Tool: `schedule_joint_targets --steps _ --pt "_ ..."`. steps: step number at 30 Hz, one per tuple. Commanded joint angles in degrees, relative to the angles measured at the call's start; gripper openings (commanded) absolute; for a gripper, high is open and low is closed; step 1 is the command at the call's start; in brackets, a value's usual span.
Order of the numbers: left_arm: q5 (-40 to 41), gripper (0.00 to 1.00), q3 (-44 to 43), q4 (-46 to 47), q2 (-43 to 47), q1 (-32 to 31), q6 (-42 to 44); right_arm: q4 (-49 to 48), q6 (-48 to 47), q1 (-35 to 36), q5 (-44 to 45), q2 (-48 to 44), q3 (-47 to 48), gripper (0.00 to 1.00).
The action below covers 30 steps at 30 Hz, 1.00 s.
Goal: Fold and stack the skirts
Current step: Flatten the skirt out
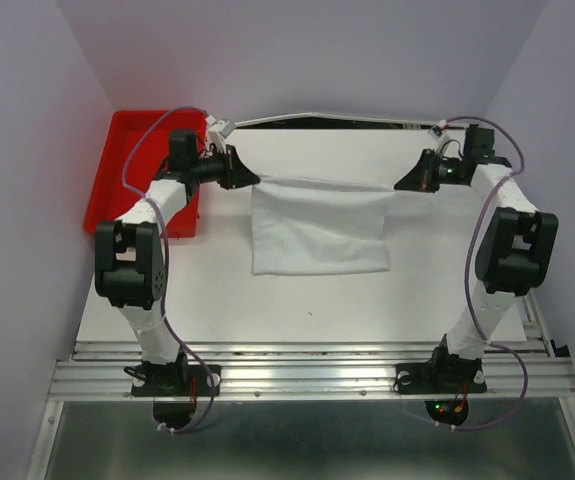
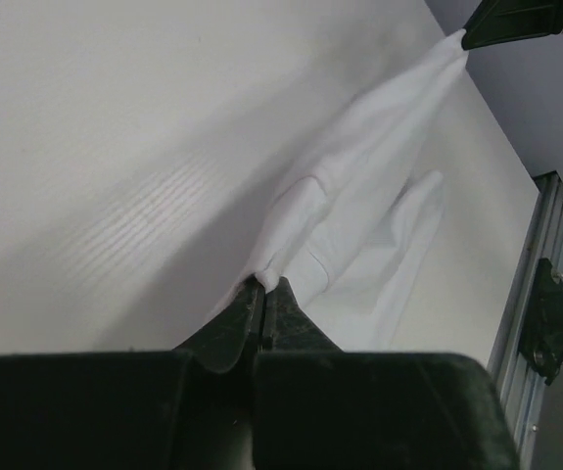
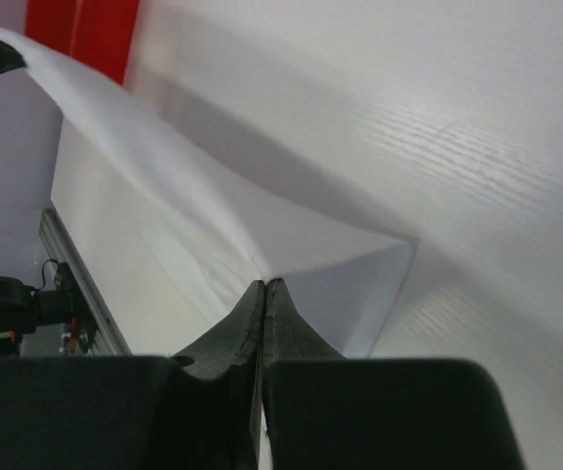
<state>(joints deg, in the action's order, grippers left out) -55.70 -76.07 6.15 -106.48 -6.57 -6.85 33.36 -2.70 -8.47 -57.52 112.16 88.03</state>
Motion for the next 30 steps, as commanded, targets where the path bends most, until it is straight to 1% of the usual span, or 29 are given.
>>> schedule_joint_targets --steps 1,4,5,7,8,9,11,15,16,19,21,23,24,27,29,30 --pt "-2.22 0.00 1.01 3.95 11.63 2.70 5.35 -2.52 0.51 -6.29 -4.18 -10.44 3.64 0.01" --pt "-1.95 0.00 2.50 4.39 16.73 2.88 7.20 -2.60 -0.64 -6.91 -4.97 -14.32 1.71 0.01" --pt "-2.13 0.00 4.25 5.87 19.26 2.88 8.51 -2.60 -0.73 -6.91 -4.89 -16.69 0.75 0.01" --pt "-1.96 0.00 7.93 8.25 22.26 2.88 8.70 -3.83 -0.12 -6.91 -4.80 -19.07 -0.48 0.01" --pt "-1.78 0.00 9.26 10.61 25.32 2.88 8.78 -4.36 0.06 -6.91 -4.88 -21.26 -0.92 0.01" --pt "-1.60 0.00 10.49 10.63 25.35 2.88 8.79 -4.53 0.06 -6.91 -4.89 -22.24 -1.19 0.01" --pt "-1.43 0.00 13.30 12.13 29.91 2.79 9.75 -4.71 0.41 -6.91 -5.32 -24.35 -1.54 0.01" --pt "-1.95 0.00 16.82 9.42 37.89 2.70 10.89 -5.06 1.73 -6.91 -6.20 -30.06 -3.47 0.01" --pt "-2.13 0.00 17.53 8.45 39.31 2.70 11.59 -4.63 1.65 -6.91 -6.64 -32.77 -4.17 0.01" --pt "-2.57 0.00 20.61 5.46 45.29 2.09 12.12 -1.82 1.47 -6.91 -7.96 -37.17 -7.78 0.01" --pt "-2.22 0.00 22.98 4.57 50.19 1.30 11.16 0.63 1.64 -6.91 -8.40 -41.74 -10.14 0.01" --pt "-1.17 0.00 24.91 4.31 53.11 0.59 9.06 1.70 2.52 -6.91 -8.23 -46.30 -11.29 0.01" --pt "-0.73 0.00 25.36 3.87 55.39 0.24 8.53 1.88 5.13 -6.91 -7.79 -47.72 -12.26 0.01" --pt "2.08 0.00 26.85 3.34 57.34 -1.42 7.21 -0.39 9.10 -6.91 -5.16 -51.33 -14.54 0.01" --pt "5.93 0.00 27.29 3.25 56.65 -2.92 7.20 -2.33 11.04 -6.91 -2.27 -50.82 -15.25 0.01" --pt "7.52 0.00 26.86 3.25 55.77 -4.66 7.20 -3.21 11.74 -6.91 -1.29 -48.55 -15.60 0.01"
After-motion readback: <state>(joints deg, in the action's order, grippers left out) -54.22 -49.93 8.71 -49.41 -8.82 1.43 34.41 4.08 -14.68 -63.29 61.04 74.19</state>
